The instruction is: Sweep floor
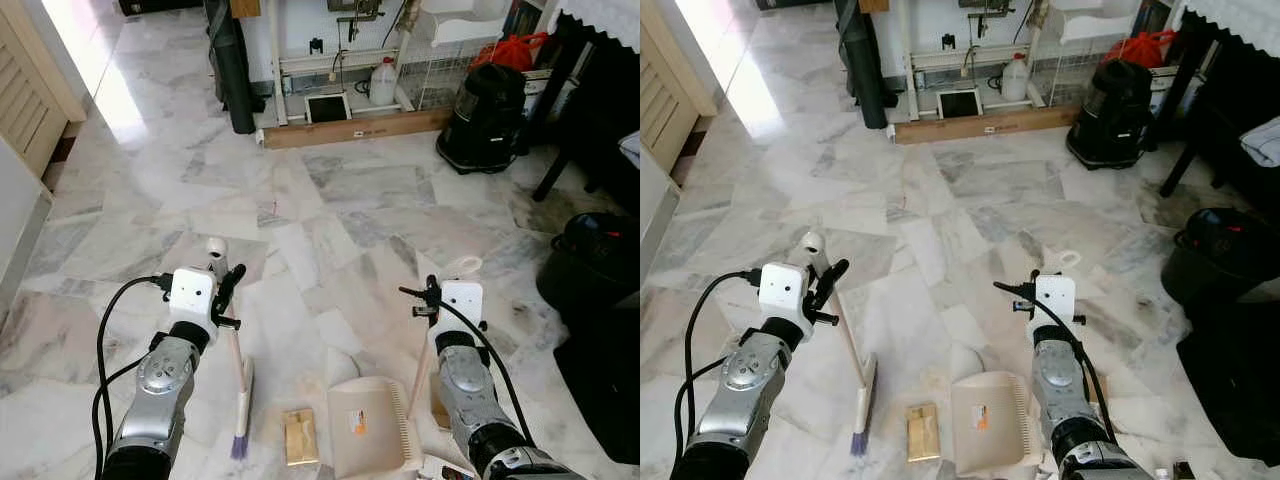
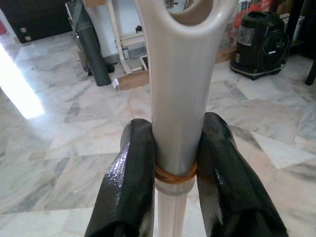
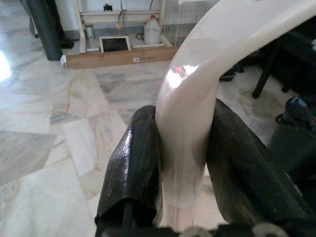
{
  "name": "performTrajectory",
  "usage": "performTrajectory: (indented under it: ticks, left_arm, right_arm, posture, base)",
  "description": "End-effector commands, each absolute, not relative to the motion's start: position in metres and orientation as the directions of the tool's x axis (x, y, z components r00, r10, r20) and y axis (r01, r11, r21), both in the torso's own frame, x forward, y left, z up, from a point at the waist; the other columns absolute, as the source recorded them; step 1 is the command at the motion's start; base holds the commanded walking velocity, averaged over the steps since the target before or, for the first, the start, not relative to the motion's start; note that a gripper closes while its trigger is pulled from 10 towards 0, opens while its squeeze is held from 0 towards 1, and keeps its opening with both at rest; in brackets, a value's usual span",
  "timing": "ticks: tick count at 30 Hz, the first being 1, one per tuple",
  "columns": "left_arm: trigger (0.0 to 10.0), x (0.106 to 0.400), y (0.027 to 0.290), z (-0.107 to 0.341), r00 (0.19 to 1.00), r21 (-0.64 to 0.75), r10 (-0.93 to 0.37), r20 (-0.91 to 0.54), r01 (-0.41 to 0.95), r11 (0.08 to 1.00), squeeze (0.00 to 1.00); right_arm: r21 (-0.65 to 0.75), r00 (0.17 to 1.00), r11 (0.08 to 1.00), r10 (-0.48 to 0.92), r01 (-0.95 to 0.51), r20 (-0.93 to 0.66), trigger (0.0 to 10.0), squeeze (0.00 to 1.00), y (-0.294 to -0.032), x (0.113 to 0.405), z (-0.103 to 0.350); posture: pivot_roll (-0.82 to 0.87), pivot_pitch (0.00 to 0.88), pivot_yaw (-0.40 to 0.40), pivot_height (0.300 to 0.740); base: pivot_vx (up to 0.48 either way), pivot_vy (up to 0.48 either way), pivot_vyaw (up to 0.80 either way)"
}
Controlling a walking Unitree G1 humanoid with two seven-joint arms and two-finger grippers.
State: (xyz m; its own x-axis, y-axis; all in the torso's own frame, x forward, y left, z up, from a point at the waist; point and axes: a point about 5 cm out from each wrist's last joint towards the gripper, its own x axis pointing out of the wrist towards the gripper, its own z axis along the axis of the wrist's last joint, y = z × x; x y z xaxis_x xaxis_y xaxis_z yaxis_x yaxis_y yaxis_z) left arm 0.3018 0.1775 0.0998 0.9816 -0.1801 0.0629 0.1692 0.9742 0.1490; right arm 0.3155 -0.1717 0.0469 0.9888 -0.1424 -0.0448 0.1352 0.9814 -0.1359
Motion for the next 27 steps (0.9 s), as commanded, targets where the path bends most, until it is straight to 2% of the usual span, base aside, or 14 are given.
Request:
performTrajectory:
  ticks: [1,6,9,14,16,20,27]
  left_arm:
    - [10.0,0.302,0.178,0.105,0.979,0.157,-0.177,0.097,0.161,0.974,0.0]
    - [10.0,0.303,0.179,0.106,0.979,0.158,-0.176,0.102,0.158,0.975,0.0]
    - [10.0,0.303,0.179,0.106,0.979,0.158,-0.175,0.103,0.158,0.975,0.0]
    - [10.0,0.303,0.178,0.106,0.979,0.158,-0.176,0.105,0.159,0.975,0.0]
    - [10.0,0.303,0.178,0.107,0.978,0.158,-0.177,0.106,0.159,0.974,0.0]
    - [10.0,0.303,0.178,0.107,0.978,0.159,-0.179,0.105,0.162,0.974,0.0]
    - [10.0,0.302,0.177,0.105,0.977,0.158,-0.191,0.092,0.175,0.972,0.0]
  right_arm:
    - [-0.137,0.989,0.98,-0.145,0.142,-0.008,10.0,0.0,-0.173,0.316,0.051]
    - [-0.153,0.988,0.979,-0.119,0.133,0.1,10.0,0.0,-0.168,0.324,0.069]
    - [-0.156,0.989,0.98,-0.107,0.122,0.102,10.0,0.0,-0.166,0.324,0.069]
    - [-0.15,0.994,0.983,-0.1,0.105,0.041,10.0,0.0,-0.163,0.32,0.059]
    - [-0.073,0.99,0.989,-0.133,0.129,-0.052,10.0,0.0,-0.165,0.312,0.042]
    - [-0.006,0.983,0.99,-0.137,0.137,-0.12,10.0,0.0,-0.164,0.306,0.031]
    - [-0.037,0.981,0.992,-0.123,0.119,-0.149,10.0,0.0,-0.162,0.3,0.023]
  posture:
    - [0.02,0.081,0.015,0.74]
    - [0.02,0.083,0.018,0.74]
    - [0.02,0.083,0.018,0.74]
    - [0.02,0.085,0.014,0.74]
    - [0.03,0.086,0.014,0.74]
    - [0.03,0.086,0.014,0.74]
    - [0.03,0.089,0.014,0.74]
  base:
    - [0.0,0.0,0.0]
    - [0.0,0.0,0.0]
    - [0.0,0.0,0.0]
    - [0.0,0.0,0.0]
    - [0.0,0.0,0.0]
    - [0.0,0.0,0.0]
    - [0.0,0.0,0.0]
